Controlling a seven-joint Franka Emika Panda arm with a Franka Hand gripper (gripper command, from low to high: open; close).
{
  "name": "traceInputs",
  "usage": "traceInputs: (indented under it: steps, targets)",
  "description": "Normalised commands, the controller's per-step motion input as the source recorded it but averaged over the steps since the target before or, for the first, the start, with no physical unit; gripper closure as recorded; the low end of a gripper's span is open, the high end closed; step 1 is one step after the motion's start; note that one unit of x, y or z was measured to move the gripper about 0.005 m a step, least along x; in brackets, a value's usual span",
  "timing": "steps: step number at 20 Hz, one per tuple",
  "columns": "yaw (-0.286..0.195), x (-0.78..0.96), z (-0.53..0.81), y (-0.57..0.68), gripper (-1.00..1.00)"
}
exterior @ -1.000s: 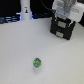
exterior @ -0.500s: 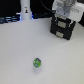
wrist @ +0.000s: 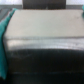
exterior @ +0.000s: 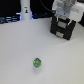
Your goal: Open the kcup holder, insert the kcup into the holder, and close the kcup holder
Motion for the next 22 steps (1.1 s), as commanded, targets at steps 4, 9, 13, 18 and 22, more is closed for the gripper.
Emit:
traceInputs:
  steps: [4,9,13,18,22]
  targets:
    - [-0.054,0.56,0.04,-0.08,1.0]
    - [-0.035,0.33,0.0,-0.07,1.0]
    - [-0.053,0.57,0.07,-0.1,1.0]
    - [-0.078,0.92,0.24,-0.21,1.0]
    - [-0.038,0.96,0.18,-0.2,1.0]
